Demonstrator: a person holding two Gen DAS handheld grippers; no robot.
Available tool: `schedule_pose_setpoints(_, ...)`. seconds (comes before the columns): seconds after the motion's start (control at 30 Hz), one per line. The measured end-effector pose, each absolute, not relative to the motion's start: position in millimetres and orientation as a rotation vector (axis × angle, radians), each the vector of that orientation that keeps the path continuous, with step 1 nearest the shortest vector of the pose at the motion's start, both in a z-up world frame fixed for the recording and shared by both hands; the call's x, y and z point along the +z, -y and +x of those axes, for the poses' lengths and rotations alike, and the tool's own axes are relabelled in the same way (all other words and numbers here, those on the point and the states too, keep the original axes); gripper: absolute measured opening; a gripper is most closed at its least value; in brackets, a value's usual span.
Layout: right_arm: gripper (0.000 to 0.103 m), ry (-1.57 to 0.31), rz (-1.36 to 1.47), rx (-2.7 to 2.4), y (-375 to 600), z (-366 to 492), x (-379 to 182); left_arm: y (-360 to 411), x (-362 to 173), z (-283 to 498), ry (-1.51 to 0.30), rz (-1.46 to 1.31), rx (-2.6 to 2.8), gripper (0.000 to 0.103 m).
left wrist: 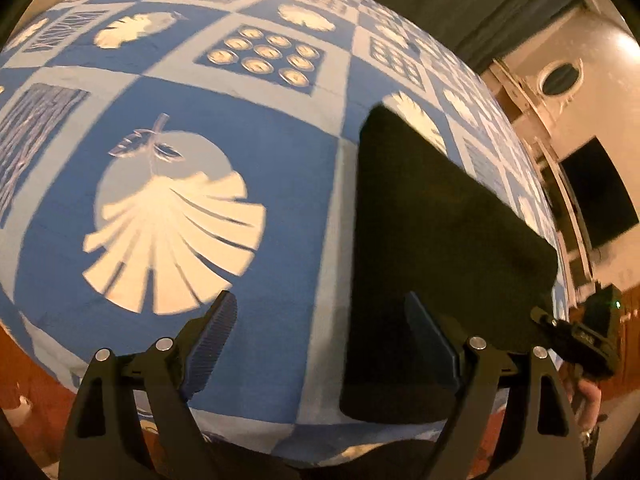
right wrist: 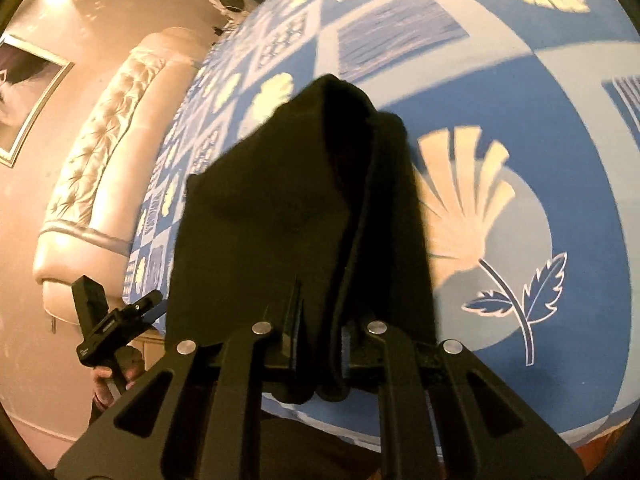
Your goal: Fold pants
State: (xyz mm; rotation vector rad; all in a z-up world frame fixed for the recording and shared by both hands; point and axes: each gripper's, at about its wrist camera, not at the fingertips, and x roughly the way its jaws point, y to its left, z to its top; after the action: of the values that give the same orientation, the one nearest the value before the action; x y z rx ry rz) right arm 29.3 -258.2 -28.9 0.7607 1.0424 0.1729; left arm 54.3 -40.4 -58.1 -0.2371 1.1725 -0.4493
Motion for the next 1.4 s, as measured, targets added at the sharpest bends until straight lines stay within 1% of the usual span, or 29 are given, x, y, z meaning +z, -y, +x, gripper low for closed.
schedule_pose_setpoints(0.13,0.014,-1.041,0.765,0.169,262,34,-33,53,-66,52,-1.188,-0.190,-0.447,0.085)
schedule_pose_setpoints(0.27,0.014,-1.028,0.784,0.160,267,32,-37,56,-76,52,-1.210,-0.211,-0.431,0.086)
schedule_pose_setpoints(0.37,0.018,-1.014,0.815,0.160,271,30,-35,54,-78,54,-1.217,-0.223,-0.435,0.087)
schedule_pose_setpoints(0.47,0.041,-0.956,0.888,0.143,289,19,-27,47,-70,54,-1.213,-0.221,-0.422,0.087)
schedule_pose_setpoints(0.53,0.087,-0.929,0.943,0.128,303,13,-28,41,-67,55,-1.197,-0.234,-0.420,0.087)
schedule_pose_setpoints(0.57,0.089,-0.939,0.947,0.090,310,9,-31,38,-67,57,-1.202,-0.246,-0.418,0.087)
schedule_pose_setpoints(0.67,0.089,-1.003,1.004,0.115,319,5,-53,35,-80,62,-1.280,-0.301,-0.427,0.087)
schedule_pose_setpoints(0.77,0.089,-1.019,1.102,0.191,316,6,-72,37,-80,59,-1.275,-0.281,-0.430,0.087)
schedule_pose_setpoints(0.9,0.089,-1.026,1.147,0.340,303,14,-78,45,-78,54,-1.264,-0.248,-0.488,0.087)
schedule_pose_setpoints(1.07,0.089,-1.058,1.062,0.348,295,17,-76,56,-82,49,-1.290,-0.303,-0.595,0.087)
schedule_pose_setpoints(1.27,0.089,-1.052,1.061,0.357,294,18,-75,55,-85,46,-1.292,-0.453,-0.659,0.086)
schedule_pose_setpoints(1.37,0.089,-1.055,1.048,0.354,291,20,-75,57,-91,46,-1.329,-0.489,-0.689,0.068)
schedule_pose_setpoints(1.4,0.089,-1.057,1.042,0.354,290,20,-74,59,-92,46,-1.328,-0.481,-0.687,0.066)
